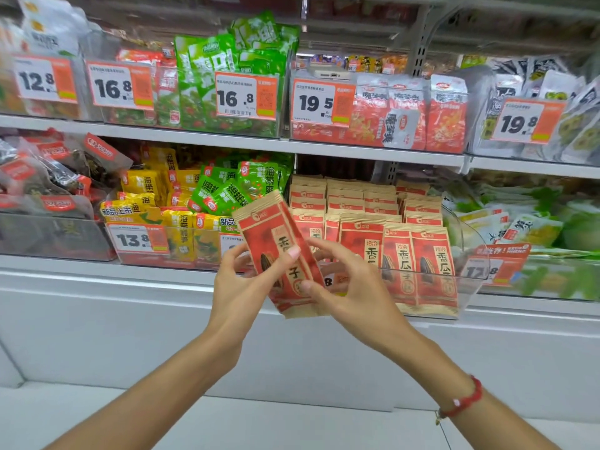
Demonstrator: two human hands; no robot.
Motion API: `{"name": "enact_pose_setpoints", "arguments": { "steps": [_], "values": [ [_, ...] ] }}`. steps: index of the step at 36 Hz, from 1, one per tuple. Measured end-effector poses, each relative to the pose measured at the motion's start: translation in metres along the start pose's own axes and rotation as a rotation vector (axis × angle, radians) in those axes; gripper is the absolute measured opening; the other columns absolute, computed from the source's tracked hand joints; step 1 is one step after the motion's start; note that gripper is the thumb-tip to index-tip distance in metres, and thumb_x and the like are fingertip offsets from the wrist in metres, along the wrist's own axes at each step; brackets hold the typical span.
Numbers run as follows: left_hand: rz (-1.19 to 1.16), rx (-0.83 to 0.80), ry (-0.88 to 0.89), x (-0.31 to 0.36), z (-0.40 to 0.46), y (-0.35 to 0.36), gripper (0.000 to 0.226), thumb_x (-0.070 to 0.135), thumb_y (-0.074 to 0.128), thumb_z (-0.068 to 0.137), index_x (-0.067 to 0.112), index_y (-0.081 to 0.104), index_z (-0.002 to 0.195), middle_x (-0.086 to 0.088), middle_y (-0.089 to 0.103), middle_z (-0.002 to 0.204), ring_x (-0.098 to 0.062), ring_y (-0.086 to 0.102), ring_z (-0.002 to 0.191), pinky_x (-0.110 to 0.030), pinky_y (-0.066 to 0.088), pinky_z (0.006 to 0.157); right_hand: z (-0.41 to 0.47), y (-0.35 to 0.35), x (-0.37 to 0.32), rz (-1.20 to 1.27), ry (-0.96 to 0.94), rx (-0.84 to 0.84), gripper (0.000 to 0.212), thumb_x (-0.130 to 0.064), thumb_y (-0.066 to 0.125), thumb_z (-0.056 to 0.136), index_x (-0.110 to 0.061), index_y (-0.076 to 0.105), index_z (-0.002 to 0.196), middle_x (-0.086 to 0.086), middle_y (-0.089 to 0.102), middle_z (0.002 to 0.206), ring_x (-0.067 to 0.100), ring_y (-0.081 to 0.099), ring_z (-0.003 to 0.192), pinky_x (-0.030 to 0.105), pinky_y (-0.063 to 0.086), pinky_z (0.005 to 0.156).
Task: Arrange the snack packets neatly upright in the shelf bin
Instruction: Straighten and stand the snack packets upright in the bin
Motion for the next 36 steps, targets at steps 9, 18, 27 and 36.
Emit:
{"name": "enact_pose_setpoints", "arguments": {
  "steps": [9,18,27,36],
  "values": [
    [-0.083,-0.199,-0.072,-0.003,0.005,0.004,0.025,0.019,0.064,0.09,0.012,0.064,0.115,-0.004,0.074,0.105,-0.014,0.071,0.092,-0.02,0.059,0.068,0.004,-0.017,0.017,0.297,0.193,-0.052,0.025,-0.019,0.064,0.089,-0.033,0.06,0.11,-0.016,0.066,0.112,-0.005,0.063,0.098,0.02,0.056,0.081],
    [-0.092,0.023,0.03,-0.004,0.007,-0.003,0.012,0.019,0.073,0.083,0.018,0.065,0.091,-0.005,0.071,0.091,-0.009,0.072,0.073,-0.021,0.057,0.059,-0.009,0.009,-0.003,-0.309,0.024,-0.105,0.085,-0.054,0.073,0.074,-0.035,0.028,0.143,-0.02,0.034,0.139,-0.001,0.04,0.122,0.023,0.041,0.099],
    [-0.077,-0.26,-0.04,0.004,0.007,0.007,0.045,0.042,0.071,0.075,0.016,0.069,0.112,0.002,0.075,0.104,-0.008,0.069,0.1,-0.026,0.057,0.086,-0.001,-0.001,0.016,0.156,0.264,-0.077,0.055,-0.027,0.081,0.073,-0.036,0.052,0.118,-0.02,0.058,0.114,-0.009,0.052,0.109,0.027,0.043,0.097],
    [-0.034,-0.535,-0.128,-0.011,0.01,0.017,0.041,0.031,0.076,0.077,0.023,0.068,0.117,0.004,0.071,0.115,-0.008,0.065,0.11,-0.019,0.054,0.081,-0.006,0.008,0.018,0.397,0.287,-0.34,0.05,-0.027,0.077,0.074,-0.033,0.056,0.119,-0.016,0.064,0.119,-0.003,0.061,0.108,0.015,0.049,0.086]
  ]
}}
Point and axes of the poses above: each hand's wrist, its own z-axis towards the middle knuckle, its own y-axis out of the palm, x = y × z, the point moved 7 cm from there along z, towards the middle knuckle
